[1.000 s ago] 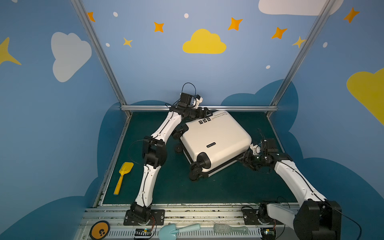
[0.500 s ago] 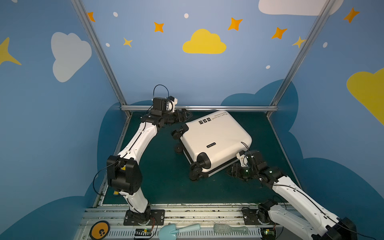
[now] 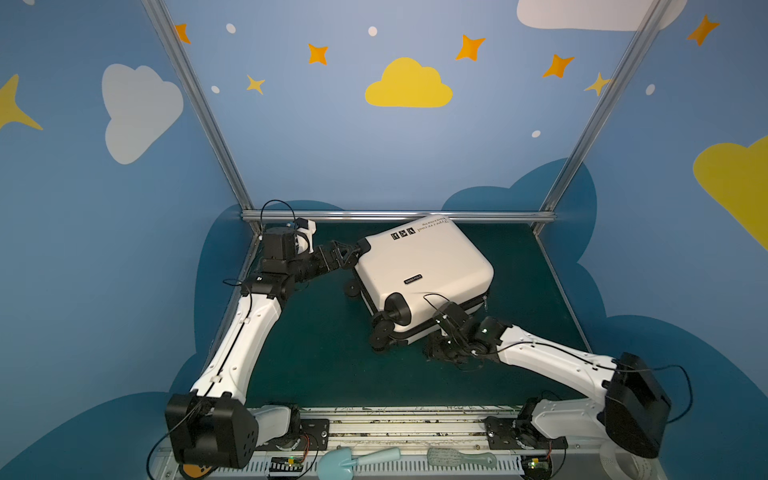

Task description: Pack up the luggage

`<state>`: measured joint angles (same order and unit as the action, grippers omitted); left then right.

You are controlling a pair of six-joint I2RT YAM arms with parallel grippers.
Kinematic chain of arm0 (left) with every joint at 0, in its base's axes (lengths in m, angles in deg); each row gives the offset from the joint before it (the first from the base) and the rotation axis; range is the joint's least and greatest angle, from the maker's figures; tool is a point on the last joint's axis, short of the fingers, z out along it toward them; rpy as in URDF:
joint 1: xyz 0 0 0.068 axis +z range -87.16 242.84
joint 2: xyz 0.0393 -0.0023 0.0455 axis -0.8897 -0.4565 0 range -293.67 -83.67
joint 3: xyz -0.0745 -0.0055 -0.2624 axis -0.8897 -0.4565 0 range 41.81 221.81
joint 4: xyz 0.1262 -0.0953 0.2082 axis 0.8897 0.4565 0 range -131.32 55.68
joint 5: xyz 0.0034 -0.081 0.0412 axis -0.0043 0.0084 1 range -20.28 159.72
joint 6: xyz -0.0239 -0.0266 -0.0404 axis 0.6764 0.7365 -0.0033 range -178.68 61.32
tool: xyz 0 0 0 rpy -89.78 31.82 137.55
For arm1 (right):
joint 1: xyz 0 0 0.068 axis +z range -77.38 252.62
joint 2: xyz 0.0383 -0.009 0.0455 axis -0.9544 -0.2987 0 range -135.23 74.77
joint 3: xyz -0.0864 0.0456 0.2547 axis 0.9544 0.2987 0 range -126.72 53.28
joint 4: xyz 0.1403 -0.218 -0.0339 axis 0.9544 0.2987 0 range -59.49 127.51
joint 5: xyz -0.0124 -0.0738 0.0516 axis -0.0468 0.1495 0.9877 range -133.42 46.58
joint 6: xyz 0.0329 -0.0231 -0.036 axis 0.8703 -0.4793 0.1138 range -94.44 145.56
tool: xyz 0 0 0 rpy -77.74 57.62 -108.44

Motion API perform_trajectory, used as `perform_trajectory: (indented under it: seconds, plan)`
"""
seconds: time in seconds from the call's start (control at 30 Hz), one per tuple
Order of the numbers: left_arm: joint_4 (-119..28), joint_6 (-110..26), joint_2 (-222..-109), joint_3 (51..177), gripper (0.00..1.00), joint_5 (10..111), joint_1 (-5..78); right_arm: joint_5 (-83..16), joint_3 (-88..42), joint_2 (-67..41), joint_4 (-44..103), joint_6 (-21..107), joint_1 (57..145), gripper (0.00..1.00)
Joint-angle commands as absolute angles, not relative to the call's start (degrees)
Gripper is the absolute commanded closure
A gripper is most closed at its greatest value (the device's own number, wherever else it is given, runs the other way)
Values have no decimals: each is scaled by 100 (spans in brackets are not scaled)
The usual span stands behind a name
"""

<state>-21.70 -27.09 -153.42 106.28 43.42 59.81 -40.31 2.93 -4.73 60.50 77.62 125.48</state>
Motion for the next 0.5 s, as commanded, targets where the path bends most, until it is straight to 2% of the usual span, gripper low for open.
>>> perform_trajectory:
  seconds: [0.0,0.27,0.47]
  plan:
    - [-2083,-2714,-15047,10336,0,4307,6089,-4150,-600,-1151,4985,7376,12678,45]
    - [-1999,-2645,-14636,10007,0,4354,6321,-3656,-2592,-2859,5322,7037,12836,47]
    - [-2022,-2565,-14538,9916,0,4345,6483,-3259,-3170,-2825,5795,6591,12766,45]
